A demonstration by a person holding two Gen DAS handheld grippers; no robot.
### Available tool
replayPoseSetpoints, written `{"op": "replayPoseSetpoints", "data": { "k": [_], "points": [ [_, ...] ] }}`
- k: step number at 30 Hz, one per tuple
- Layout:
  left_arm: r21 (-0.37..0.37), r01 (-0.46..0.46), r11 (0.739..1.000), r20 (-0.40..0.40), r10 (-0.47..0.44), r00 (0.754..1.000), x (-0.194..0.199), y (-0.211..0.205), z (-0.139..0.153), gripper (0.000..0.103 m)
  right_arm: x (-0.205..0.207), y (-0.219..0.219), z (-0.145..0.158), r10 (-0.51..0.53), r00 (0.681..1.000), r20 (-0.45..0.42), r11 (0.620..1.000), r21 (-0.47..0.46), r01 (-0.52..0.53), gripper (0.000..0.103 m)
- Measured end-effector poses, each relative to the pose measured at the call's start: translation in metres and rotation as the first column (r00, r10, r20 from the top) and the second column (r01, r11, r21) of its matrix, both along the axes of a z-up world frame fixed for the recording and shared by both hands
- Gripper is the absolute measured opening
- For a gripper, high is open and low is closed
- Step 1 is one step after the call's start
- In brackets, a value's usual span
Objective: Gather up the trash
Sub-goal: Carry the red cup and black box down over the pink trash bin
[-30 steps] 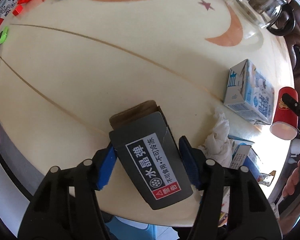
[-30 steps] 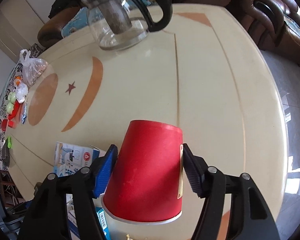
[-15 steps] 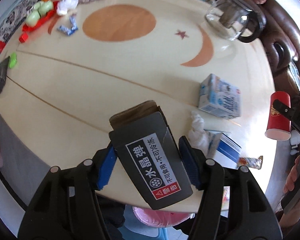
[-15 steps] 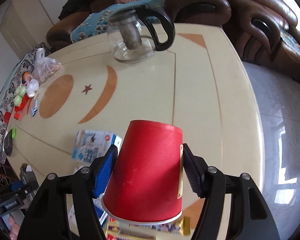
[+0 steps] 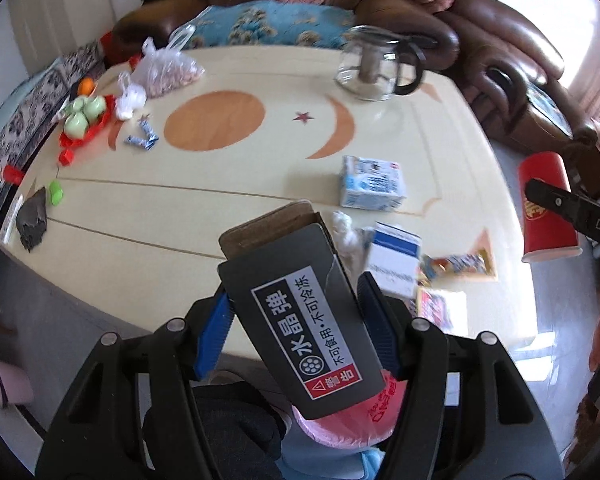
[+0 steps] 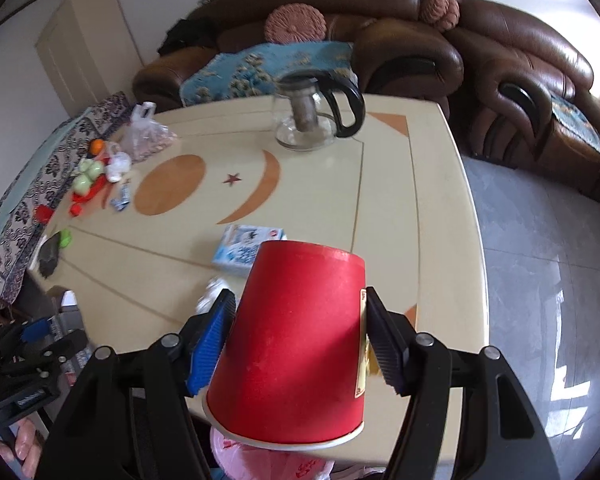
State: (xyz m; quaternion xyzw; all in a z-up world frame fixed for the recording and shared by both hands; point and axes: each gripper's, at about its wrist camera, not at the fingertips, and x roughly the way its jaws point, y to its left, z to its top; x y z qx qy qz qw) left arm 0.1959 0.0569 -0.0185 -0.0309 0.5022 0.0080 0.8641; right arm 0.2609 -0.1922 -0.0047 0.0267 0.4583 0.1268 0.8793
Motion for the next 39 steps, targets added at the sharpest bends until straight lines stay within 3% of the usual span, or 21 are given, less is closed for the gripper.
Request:
{"op": "replayPoseSetpoints", "data": {
  "k": [8,17,23,31,39],
  "points": [
    [0.045,0.079,0.996,0.072,-0.082,0.994,-0.054,-0.024,0.014,0.061,-0.081,0.010,0.020,0.046,0.996,0.077,0.998,-0.045,-0.042,0.063],
    [0.103,0.147,0.984,0.165,-0.163,0.973,-0.116,-0.053,0.015,0.061,-0.170,0.021,0.015,0.082,0.984,0.159,0.991,-0.117,-0.064,0.063],
    [0.069,0.216,0.974,0.144,-0.224,0.964,-0.137,-0.067,-0.008,0.061,-0.207,0.024,-0.002,0.090,0.981,0.175,0.987,-0.149,-0.064,0.063],
    [0.081,0.278,0.957,0.156,-0.287,0.945,-0.158,-0.081,-0.040,0.061,-0.241,0.023,-0.040,0.057,0.982,0.181,0.982,-0.186,-0.023,0.064],
    [0.067,0.304,0.950,0.062,-0.308,0.949,-0.153,-0.089,-0.080,0.061,-0.247,0.017,-0.080,0.020,0.992,0.128,0.982,-0.187,0.004,0.064]
  ]
}}
